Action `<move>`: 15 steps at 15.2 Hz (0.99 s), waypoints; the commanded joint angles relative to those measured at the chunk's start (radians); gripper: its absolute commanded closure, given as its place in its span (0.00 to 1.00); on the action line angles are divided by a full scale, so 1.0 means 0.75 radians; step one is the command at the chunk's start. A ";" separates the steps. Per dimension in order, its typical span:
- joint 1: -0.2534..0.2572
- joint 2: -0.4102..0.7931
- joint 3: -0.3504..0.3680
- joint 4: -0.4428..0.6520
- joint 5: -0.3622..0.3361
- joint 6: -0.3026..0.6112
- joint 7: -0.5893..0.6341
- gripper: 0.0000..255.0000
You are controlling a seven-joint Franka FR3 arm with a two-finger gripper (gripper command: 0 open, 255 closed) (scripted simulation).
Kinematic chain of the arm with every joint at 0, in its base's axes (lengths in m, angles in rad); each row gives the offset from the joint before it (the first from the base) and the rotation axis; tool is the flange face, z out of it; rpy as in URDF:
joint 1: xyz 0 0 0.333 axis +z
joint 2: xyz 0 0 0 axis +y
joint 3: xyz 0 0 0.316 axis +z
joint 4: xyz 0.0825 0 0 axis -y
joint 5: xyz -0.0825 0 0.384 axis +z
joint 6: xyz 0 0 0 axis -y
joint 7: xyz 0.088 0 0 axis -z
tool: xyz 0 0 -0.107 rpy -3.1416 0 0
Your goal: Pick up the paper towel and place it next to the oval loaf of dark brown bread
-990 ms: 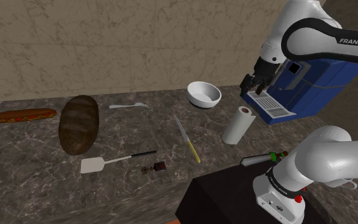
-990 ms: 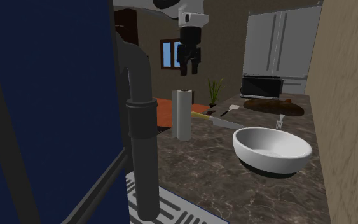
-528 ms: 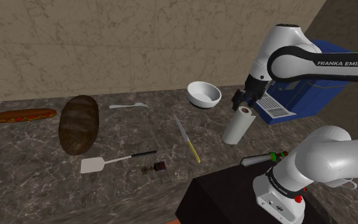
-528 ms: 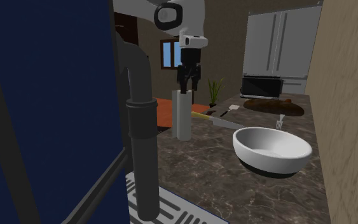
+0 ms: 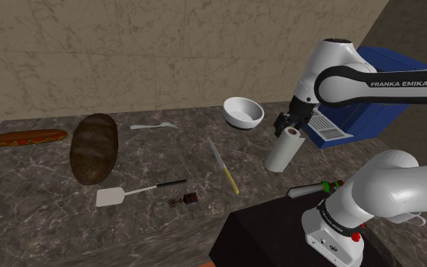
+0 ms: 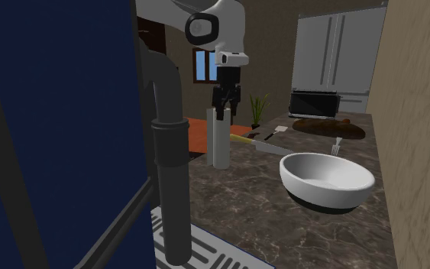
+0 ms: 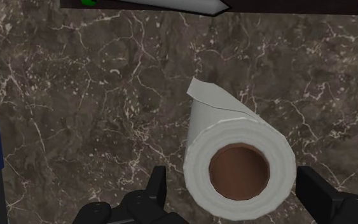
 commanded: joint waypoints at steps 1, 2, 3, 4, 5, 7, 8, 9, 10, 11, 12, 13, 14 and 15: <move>0.000 0.000 0.000 -0.001 0.000 0.001 0.000 0.00; 0.000 0.000 0.000 -0.001 0.000 0.001 0.000 0.00; 0.000 0.000 0.000 -0.001 0.000 0.001 0.000 0.00; 0.000 0.000 0.000 -0.001 0.000 0.001 0.000 0.00; 0.000 0.000 0.000 -0.001 0.000 0.001 0.000 1.00; 0.000 0.000 0.000 -0.001 0.000 0.001 0.000 1.00; 0.000 0.000 0.000 -0.001 0.000 0.001 0.000 1.00; 0.000 0.000 0.000 -0.001 0.000 0.001 0.000 1.00; 0.000 0.000 0.000 -0.001 0.000 0.001 0.000 1.00; 0.000 0.000 0.000 -0.001 0.000 0.001 0.000 1.00; 0.000 0.000 0.000 -0.001 0.000 0.001 0.000 1.00; 0.000 0.000 0.000 -0.001 0.000 0.001 0.000 1.00; 0.000 0.000 0.000 -0.001 0.000 0.001 0.000 1.00; 0.000 -0.008 0.000 0.013 0.000 -0.021 0.000 1.00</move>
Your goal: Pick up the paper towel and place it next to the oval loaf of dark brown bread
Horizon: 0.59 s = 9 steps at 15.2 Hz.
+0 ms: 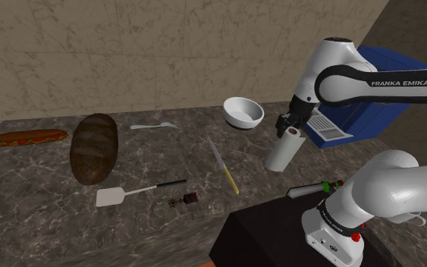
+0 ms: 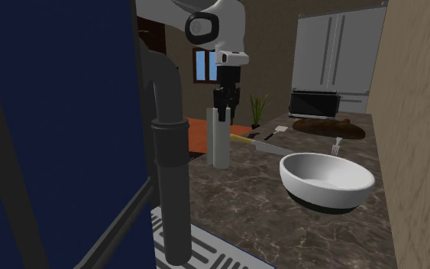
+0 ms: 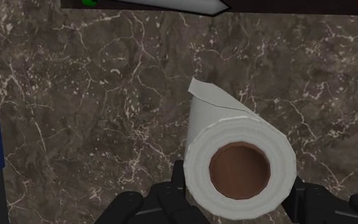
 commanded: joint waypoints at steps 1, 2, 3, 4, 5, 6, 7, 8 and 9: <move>0.000 -0.012 0.000 0.021 0.000 -0.034 -0.001 1.00; 0.000 -0.019 0.000 0.036 0.000 -0.055 -0.001 1.00; 0.000 -0.025 0.001 0.051 0.001 -0.076 -0.001 1.00; 0.000 -0.030 0.001 0.066 0.001 -0.097 -0.001 1.00; 0.000 -0.036 0.001 0.081 0.001 -0.117 -0.002 1.00; 0.000 -0.040 0.001 0.097 0.002 -0.137 -0.002 1.00; 0.001 -0.044 0.002 0.112 0.002 -0.157 -0.002 1.00; 0.001 -0.048 0.002 0.128 0.002 -0.177 -0.002 1.00; 0.001 -0.051 0.002 0.144 0.003 -0.196 -0.002 1.00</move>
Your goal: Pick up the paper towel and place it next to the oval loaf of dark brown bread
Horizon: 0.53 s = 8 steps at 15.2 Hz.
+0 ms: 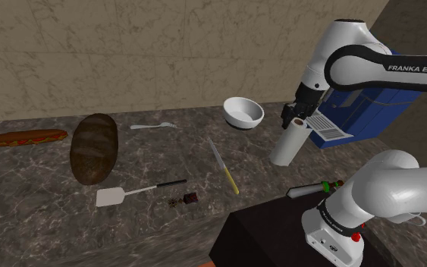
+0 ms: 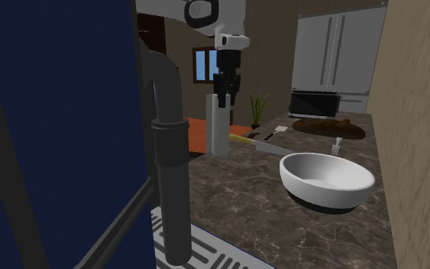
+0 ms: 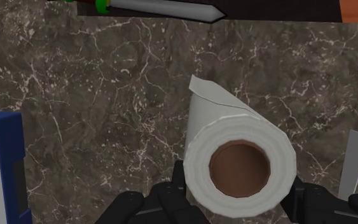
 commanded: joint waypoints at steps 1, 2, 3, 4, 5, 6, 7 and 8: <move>0.001 -0.004 0.002 0.034 0.001 -0.039 0.001 1.00; 0.001 -0.007 0.002 0.051 0.002 -0.058 0.001 1.00; 0.001 -0.009 0.002 0.068 0.002 -0.077 0.000 1.00; 0.001 -0.010 0.002 0.085 0.002 -0.096 0.000 1.00; 0.001 -0.012 0.003 0.102 0.002 -0.114 0.000 1.00; 0.001 -0.013 0.003 0.119 0.003 -0.133 0.000 1.00; 0.002 -0.013 0.003 0.137 0.003 -0.151 0.000 1.00; 0.002 -0.013 0.003 0.155 0.003 -0.169 -0.001 1.00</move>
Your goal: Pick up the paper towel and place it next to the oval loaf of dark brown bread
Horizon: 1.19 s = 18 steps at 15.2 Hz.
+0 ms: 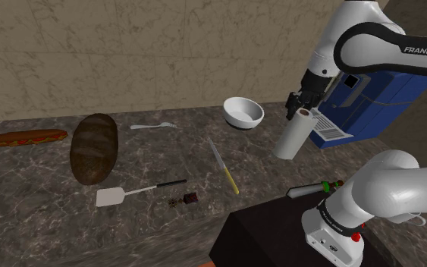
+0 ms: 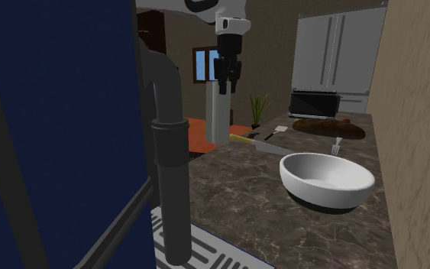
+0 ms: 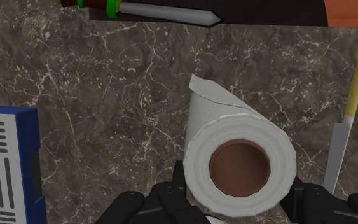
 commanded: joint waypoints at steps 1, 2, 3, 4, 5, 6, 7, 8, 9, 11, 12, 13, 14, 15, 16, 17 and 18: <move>0.000 -0.007 0.001 0.033 0.001 -0.040 0.000 1.00; 0.000 -0.006 0.001 0.051 0.001 -0.058 0.000 1.00; 0.000 -0.006 0.001 0.070 0.001 -0.076 0.000 1.00; 0.001 -0.004 0.001 0.088 0.001 -0.093 0.000 1.00; 0.001 -0.003 0.002 0.107 0.002 -0.110 -0.001 1.00; 0.001 -0.001 0.002 0.126 0.002 -0.128 -0.001 1.00; 0.001 0.001 0.002 0.145 0.002 -0.145 -0.001 1.00; 0.001 0.003 0.002 0.164 0.002 -0.162 -0.001 1.00; 0.001 0.006 0.002 0.184 0.002 -0.179 -0.001 1.00; 0.001 0.012 0.003 0.223 0.003 -0.212 -0.002 1.00; 0.001 0.015 0.003 0.243 0.003 -0.229 -0.002 1.00; 0.001 0.019 0.003 0.264 0.003 -0.245 -0.002 1.00; 0.001 0.023 0.003 0.284 0.003 -0.262 -0.002 1.00; 0.001 0.027 0.003 0.305 0.004 -0.278 -0.002 1.00; 0.001 0.031 0.004 0.326 0.004 -0.295 -0.003 1.00; 0.001 0.036 0.004 0.347 0.004 -0.311 -0.003 1.00; 0.002 0.041 0.004 0.368 0.004 -0.327 -0.003 1.00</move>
